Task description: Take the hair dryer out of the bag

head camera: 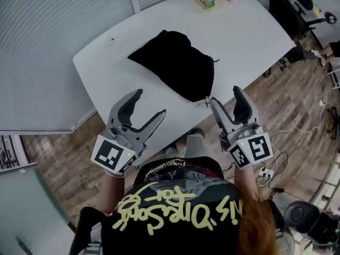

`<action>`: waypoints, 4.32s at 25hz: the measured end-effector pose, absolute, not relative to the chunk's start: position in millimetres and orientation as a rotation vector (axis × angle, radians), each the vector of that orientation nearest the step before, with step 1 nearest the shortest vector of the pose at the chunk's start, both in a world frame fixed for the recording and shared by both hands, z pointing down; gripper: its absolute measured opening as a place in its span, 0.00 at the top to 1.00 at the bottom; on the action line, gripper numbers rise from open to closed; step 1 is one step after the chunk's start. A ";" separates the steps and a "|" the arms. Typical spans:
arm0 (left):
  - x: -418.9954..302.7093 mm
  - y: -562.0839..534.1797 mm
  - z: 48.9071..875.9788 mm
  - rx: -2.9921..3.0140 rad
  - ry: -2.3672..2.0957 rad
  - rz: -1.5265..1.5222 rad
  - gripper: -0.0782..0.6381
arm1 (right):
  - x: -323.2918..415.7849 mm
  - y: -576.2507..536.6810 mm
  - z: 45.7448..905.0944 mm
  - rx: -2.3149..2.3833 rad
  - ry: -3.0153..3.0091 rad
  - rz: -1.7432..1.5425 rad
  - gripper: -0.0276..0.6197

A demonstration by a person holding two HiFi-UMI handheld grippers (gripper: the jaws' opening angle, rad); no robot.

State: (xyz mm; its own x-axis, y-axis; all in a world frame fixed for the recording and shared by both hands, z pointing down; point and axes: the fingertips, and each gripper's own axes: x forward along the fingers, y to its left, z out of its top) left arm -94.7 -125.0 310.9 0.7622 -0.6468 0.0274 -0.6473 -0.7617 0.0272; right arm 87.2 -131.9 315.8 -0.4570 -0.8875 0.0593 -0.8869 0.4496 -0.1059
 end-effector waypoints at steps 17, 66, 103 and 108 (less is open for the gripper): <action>-9.4 -172.5 336.0 2.801 -1.178 0.157 0.48 | 145.6 -202.0 324.5 -1.454 2.814 -0.213 0.49; 48.1 -190.9 477.5 2.367 -1.475 0.673 0.79 | 163.4 -248.3 354.5 -0.973 3.041 -0.267 0.49; -40.7 -241.1 401.2 2.443 -1.331 0.215 0.87 | 117.5 -229.8 342.9 -1.285 2.965 -0.184 0.49; -56.3 -253.9 398.1 2.439 -1.334 0.182 0.87 | 107.3 -218.8 343.0 -1.325 2.974 -0.138 0.49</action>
State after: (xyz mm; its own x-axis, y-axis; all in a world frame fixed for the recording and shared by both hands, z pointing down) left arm -56.3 -253.9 398.1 0.5478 -0.7892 0.2776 -0.8347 -0.4934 0.2444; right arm 107.3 -218.8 343.0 -0.6638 -0.7346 0.1406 -0.7445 0.6670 -0.0299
